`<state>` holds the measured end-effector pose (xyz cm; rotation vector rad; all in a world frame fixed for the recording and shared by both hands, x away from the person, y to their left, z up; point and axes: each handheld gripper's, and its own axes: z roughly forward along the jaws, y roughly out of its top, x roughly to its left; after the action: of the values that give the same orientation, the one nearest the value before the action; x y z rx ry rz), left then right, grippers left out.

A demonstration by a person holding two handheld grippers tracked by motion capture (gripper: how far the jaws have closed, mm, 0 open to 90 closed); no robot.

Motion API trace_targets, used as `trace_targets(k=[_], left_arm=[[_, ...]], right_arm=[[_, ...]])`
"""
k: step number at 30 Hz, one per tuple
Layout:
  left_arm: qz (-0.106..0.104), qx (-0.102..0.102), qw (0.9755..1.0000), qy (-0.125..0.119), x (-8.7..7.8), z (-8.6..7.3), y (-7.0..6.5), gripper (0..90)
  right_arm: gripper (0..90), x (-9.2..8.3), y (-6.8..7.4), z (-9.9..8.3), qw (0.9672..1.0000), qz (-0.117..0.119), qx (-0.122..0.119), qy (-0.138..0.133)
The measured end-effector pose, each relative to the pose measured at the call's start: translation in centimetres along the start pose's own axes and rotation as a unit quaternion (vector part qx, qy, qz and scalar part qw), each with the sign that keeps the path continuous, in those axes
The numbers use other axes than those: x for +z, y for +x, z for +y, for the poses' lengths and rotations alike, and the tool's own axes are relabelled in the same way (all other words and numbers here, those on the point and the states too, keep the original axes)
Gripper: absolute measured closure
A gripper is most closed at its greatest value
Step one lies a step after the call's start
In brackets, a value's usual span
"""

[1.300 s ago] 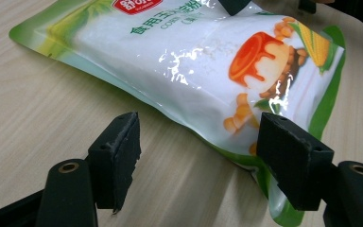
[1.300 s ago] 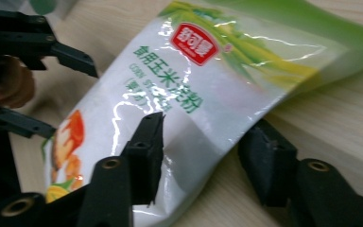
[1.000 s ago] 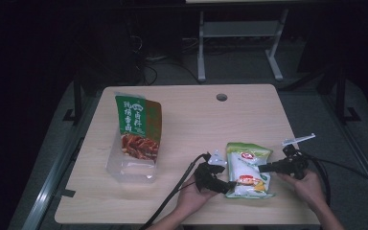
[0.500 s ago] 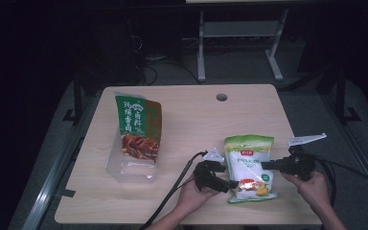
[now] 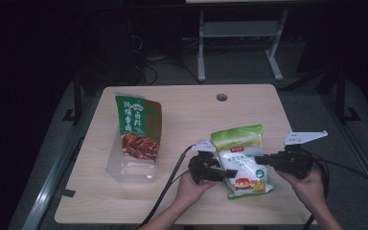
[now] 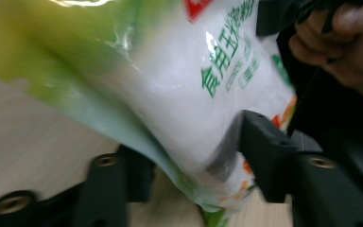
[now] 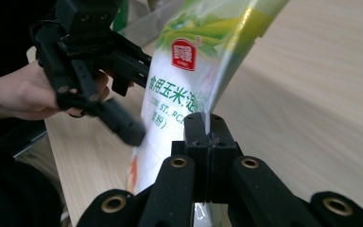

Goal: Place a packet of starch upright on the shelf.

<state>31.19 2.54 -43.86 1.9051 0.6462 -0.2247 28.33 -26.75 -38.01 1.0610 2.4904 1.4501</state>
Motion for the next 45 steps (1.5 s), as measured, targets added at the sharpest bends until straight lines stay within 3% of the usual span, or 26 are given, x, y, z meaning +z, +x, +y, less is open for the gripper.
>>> trace_targets(k=[7, 12, 23, 35, 38, 45], left_arm=[[0.025, 0.023, 0.9993, -0.015, -1.5, 0.4, -0.4, 70.0], [0.047, 0.043, 0.9979, -0.009, -2.3, 0.7, -0.6, 74.1], [0.098, 0.097, 0.9903, 0.012, -3.6, 0.8, -1.3, 76.5], [0.121, 0.132, 0.9833, 0.030, -3.6, 0.5, -1.9, 77.3], [0.123, 0.136, 0.9827, 0.030, -3.6, 0.4, -2.0, 77.6], [0.124, 0.142, 0.9817, 0.030, -3.6, 0.3, -2.1, 77.6]], right_arm=[[89.2, 0.8, 1.3, 1.2, 0.9995, 0.000, -0.029, -0.008], [88.8, 1.5, 1.7, 1.6, 0.9990, 0.001, -0.044, -0.002], [86.6, 3.3, 2.1, 1.9, 0.9974, 0.003, -0.069, 0.023], [79.7, 4.8, 1.7, 1.4, 0.9956, 0.007, -0.078, 0.051], [75.7, 5.3, 1.4, 0.9, 0.9961, 0.015, -0.068, 0.054], [64.3, 6.1, 1.6, 0.9, 0.9952, 0.025, -0.078, 0.053]])
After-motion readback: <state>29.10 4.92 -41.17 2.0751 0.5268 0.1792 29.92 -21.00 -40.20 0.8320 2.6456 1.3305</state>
